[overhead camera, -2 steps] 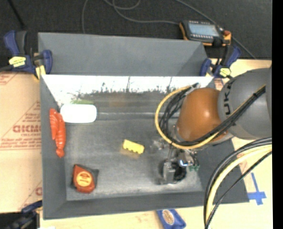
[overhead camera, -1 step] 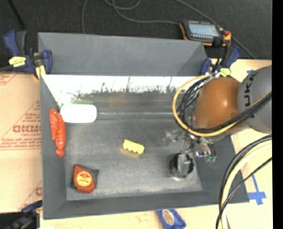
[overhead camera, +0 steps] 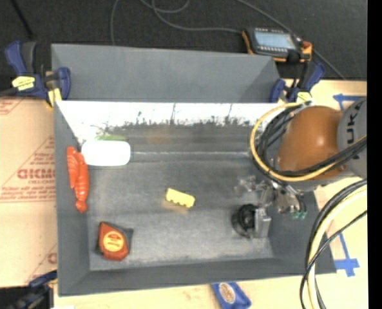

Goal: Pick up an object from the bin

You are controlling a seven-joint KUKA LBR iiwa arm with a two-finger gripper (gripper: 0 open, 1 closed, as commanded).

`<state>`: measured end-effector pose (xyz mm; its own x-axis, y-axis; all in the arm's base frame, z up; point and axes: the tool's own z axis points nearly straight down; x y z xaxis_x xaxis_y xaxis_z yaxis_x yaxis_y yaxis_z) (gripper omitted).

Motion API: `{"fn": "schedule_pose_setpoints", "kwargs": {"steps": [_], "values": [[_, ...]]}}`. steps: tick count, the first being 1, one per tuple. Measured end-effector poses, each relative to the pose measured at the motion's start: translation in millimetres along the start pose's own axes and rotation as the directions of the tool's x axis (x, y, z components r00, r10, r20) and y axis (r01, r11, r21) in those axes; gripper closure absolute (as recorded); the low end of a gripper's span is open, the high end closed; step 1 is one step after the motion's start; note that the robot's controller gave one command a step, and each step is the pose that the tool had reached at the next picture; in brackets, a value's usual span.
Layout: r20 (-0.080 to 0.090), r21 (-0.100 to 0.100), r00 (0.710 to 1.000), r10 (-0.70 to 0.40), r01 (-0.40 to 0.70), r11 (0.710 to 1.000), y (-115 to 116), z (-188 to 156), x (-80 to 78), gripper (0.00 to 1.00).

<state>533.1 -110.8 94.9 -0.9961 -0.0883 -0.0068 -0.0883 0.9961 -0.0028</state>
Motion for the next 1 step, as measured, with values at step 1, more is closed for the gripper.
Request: {"fn": "schedule_pose_setpoints", "kwargs": {"steps": [1], "values": [[-0.002,-0.003,0.997,0.077,-0.077,0.997,-47.1,-3.3,-37.8,1.00]]}}
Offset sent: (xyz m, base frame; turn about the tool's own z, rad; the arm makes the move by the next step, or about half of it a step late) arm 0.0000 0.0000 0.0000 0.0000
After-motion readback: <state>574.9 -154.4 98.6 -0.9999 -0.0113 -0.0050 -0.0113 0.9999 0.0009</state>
